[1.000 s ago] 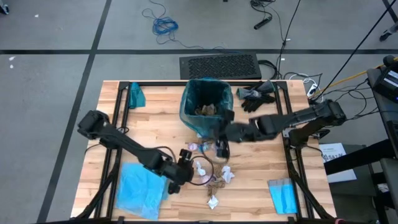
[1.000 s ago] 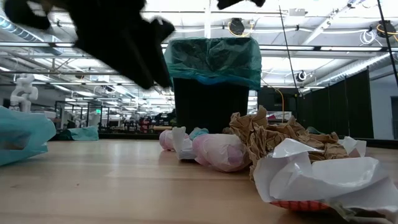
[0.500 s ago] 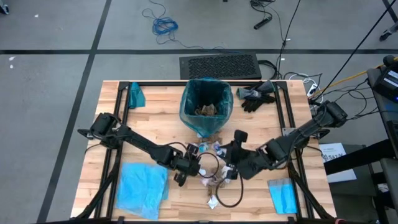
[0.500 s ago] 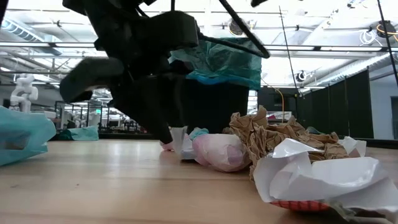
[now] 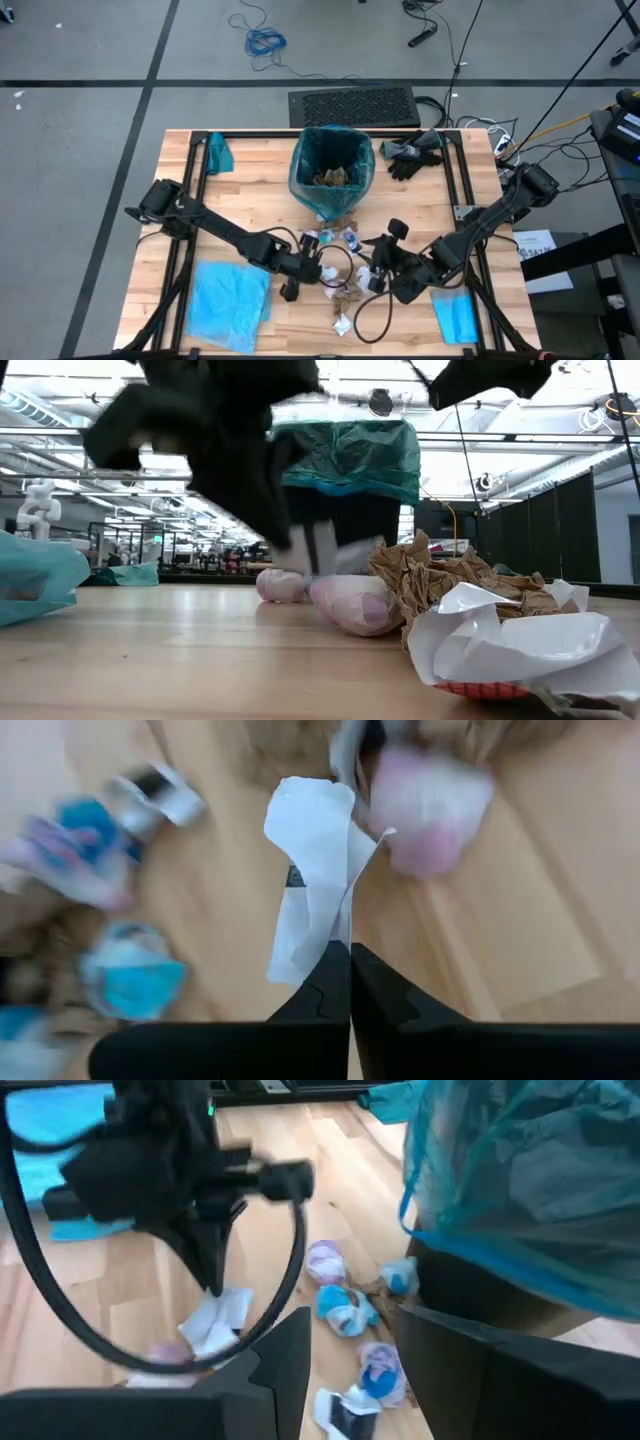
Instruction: Place trash/remove bag and relplace
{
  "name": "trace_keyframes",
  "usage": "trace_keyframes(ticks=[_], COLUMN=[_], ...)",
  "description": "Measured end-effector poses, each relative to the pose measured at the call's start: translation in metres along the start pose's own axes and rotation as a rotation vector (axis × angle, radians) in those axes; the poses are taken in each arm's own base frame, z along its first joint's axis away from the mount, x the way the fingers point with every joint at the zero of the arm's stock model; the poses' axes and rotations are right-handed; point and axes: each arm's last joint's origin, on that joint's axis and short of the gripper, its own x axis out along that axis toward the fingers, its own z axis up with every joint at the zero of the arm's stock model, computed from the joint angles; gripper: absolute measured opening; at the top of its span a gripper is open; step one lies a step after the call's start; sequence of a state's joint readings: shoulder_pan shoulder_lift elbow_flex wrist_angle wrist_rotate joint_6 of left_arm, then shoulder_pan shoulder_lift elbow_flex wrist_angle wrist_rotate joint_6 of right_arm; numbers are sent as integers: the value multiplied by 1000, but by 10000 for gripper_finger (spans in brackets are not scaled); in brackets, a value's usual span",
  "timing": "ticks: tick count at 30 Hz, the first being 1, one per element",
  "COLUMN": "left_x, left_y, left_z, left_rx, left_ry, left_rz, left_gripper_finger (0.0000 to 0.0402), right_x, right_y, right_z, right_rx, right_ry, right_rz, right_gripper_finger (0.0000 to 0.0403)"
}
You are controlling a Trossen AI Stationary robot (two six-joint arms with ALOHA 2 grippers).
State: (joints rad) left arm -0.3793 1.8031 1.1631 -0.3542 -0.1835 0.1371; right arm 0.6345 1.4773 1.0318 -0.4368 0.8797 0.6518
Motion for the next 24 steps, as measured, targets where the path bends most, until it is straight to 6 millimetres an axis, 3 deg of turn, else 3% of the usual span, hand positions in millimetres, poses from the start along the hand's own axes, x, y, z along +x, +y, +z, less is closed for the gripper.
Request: trace_keyframes(ticks=[4, 10, 17, 24], left_x=[-31, -92, -150, -171], left_y=[3, 27, 81, 145], left_z=[12, 26, 29, 14], left_rx=[31, 84, 81, 8], left_ry=[-56, -186, -296, -306], left_rz=[81, 253, 410, 477], left_gripper_finger=[1, 1, 0, 0], right_x=[-1, 0, -2, -8], right_y=[1, 2, 8, 13], right_z=[-12, -25, -22, -24], right_rx=[27, 84, 102, 86], right_ry=[-1, -5, -64, -72], right_rz=[0, 15, 47, 77], right_gripper_finger=[137, 137, 137, 137])
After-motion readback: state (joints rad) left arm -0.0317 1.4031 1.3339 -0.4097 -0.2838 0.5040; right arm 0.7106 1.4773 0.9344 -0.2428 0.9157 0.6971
